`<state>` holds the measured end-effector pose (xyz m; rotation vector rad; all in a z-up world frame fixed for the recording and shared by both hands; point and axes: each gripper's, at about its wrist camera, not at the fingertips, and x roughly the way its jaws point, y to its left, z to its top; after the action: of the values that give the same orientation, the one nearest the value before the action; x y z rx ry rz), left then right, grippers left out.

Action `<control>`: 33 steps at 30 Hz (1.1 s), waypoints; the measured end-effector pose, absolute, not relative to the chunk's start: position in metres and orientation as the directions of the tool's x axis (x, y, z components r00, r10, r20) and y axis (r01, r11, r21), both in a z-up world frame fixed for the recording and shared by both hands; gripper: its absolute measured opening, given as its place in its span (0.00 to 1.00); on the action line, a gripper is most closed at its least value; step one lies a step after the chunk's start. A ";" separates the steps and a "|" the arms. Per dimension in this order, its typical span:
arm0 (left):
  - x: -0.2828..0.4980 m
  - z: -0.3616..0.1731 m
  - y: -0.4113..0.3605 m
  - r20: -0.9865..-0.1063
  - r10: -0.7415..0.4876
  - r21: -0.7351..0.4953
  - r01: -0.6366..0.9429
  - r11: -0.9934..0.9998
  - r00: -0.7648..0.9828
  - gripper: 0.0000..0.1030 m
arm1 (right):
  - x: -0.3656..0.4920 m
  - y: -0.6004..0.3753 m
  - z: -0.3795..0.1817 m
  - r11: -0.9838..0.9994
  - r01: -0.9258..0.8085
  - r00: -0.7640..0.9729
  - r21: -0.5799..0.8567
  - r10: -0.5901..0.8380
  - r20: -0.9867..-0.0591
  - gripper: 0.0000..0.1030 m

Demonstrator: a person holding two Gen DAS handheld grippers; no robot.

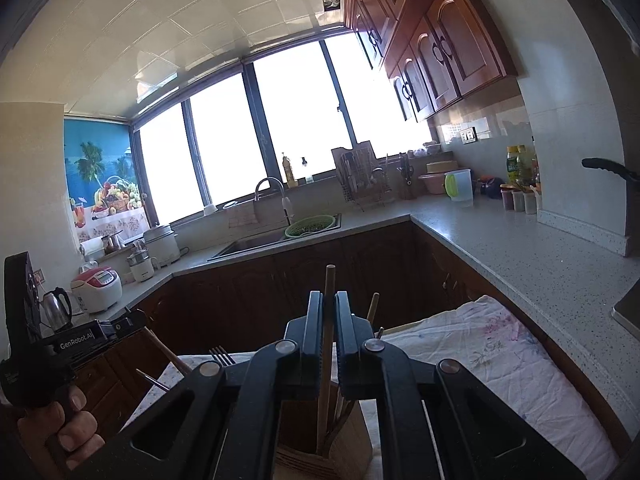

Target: Organize utensils

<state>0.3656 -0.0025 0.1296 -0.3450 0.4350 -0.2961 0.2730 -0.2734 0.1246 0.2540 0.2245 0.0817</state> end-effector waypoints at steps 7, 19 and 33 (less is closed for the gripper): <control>0.366 0.117 -0.014 -0.402 -0.364 -0.354 0.224 0.908 0.840 0.06 | 0.278 -0.270 0.118 0.969 -0.066 0.956 0.239 0.130 -0.264 0.05; 0.371 0.121 -0.019 -0.439 -0.366 -0.332 0.231 0.915 0.820 0.07 | 0.283 -0.274 0.118 0.961 -0.064 0.947 0.270 0.143 -0.287 0.10; 0.311 0.132 0.027 -0.349 -0.305 -0.385 0.161 0.909 0.886 0.86 | 0.242 -0.295 0.130 0.914 -0.078 0.967 0.397 0.166 -0.192 0.96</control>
<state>0.3105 0.0268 0.1320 -0.3565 0.4163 -0.2472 0.2418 -0.2952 0.1303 0.3977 0.2248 0.1269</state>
